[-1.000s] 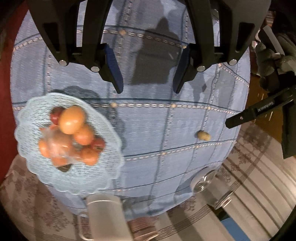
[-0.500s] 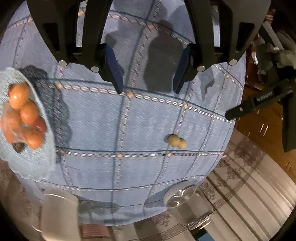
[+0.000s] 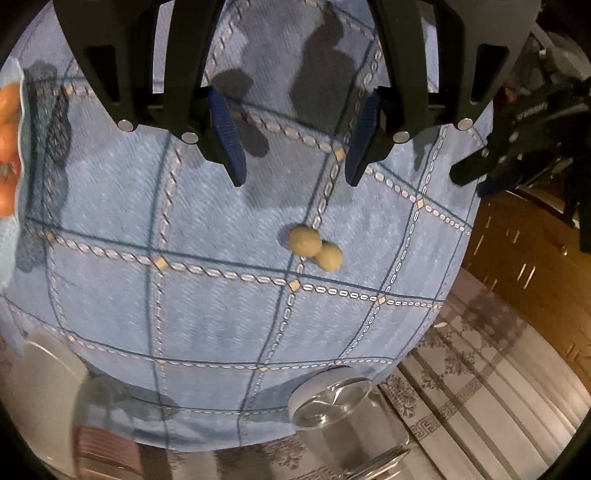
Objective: Organize fruits
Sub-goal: 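Move both tools back toward the two loose kiwis, then grasp a kiwi with the right tool, then grasp the other kiwi with the left tool while the right tool holds its kiwi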
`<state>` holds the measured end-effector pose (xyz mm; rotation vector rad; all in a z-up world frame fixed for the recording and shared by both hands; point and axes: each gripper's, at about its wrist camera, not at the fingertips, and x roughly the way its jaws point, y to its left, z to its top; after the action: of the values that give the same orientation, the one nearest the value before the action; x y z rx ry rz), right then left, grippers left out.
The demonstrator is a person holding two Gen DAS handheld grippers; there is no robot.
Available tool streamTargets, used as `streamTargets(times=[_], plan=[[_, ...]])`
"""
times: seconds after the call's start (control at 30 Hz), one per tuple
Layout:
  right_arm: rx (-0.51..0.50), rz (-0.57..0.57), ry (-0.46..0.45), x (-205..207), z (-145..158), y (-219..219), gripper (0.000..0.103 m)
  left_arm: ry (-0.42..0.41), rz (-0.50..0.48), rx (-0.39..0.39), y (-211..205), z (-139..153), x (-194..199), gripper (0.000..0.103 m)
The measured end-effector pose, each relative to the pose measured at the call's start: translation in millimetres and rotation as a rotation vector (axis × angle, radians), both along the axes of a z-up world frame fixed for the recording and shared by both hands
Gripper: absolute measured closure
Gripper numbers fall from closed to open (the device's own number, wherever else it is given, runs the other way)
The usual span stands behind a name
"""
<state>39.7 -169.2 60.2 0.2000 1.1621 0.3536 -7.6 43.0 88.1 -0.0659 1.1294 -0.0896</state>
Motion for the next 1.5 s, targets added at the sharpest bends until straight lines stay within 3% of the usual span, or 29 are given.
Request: streamTargets(times=[0.3, 0.6, 0.87, 1.2, 1.5], plan=[[-0.032, 0.030, 0.026, 38, -21, 28, 0.048, 0.021, 0.007, -0.003, 20, -7, 5, 0.033], [-0.081, 0.036, 0.064, 61, -44, 43, 0.062, 0.029, 0.014, -0.009, 38, -12, 15, 0.032], [-0.152, 0.052, 0.043, 66, -44, 54, 0.075, 0.026, -0.005, -0.013, 43, -14, 23, 0.032], [-0.136, -0.005, 0.046, 45, -32, 31, 0.075, 0.008, -0.089, -0.022, 16, -17, 47, 0.033], [-0.102, -0.099, 0.058, 10, -23, -4, 0.075, 0.000, -0.200, -0.010, -40, -29, 79, 0.035]])
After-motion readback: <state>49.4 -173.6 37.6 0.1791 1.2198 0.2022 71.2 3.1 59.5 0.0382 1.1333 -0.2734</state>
